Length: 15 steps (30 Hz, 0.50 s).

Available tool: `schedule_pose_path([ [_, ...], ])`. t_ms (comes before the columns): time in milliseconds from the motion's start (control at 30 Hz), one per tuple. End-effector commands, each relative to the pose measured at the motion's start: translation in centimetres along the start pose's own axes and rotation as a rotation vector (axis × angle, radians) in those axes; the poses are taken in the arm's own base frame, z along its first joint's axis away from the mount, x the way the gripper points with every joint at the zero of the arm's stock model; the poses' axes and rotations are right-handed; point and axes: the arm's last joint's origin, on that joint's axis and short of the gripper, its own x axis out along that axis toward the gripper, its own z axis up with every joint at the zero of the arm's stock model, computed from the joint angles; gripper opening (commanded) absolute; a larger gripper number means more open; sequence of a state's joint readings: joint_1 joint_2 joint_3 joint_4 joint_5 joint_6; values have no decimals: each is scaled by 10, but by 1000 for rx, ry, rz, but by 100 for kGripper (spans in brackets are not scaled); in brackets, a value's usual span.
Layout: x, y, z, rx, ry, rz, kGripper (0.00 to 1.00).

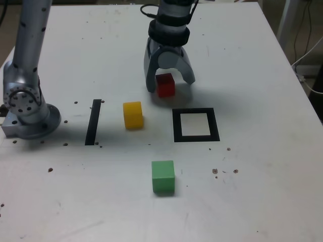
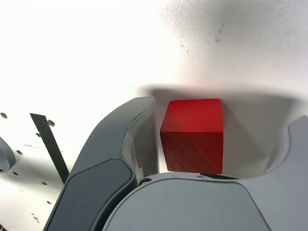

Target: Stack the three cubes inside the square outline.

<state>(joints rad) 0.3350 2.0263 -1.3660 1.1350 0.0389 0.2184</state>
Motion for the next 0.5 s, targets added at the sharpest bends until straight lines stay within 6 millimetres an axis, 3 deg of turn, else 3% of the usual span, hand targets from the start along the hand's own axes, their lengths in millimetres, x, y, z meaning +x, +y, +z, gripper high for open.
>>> schedule_pose_path([
  [0, -1, 1, 1, -5, -7, 2, 67],
  [200, -2, 1, 2, -6, -26, -2, 45],
  [467, 2, 1, 3, -6, -26, 1, 29],
])
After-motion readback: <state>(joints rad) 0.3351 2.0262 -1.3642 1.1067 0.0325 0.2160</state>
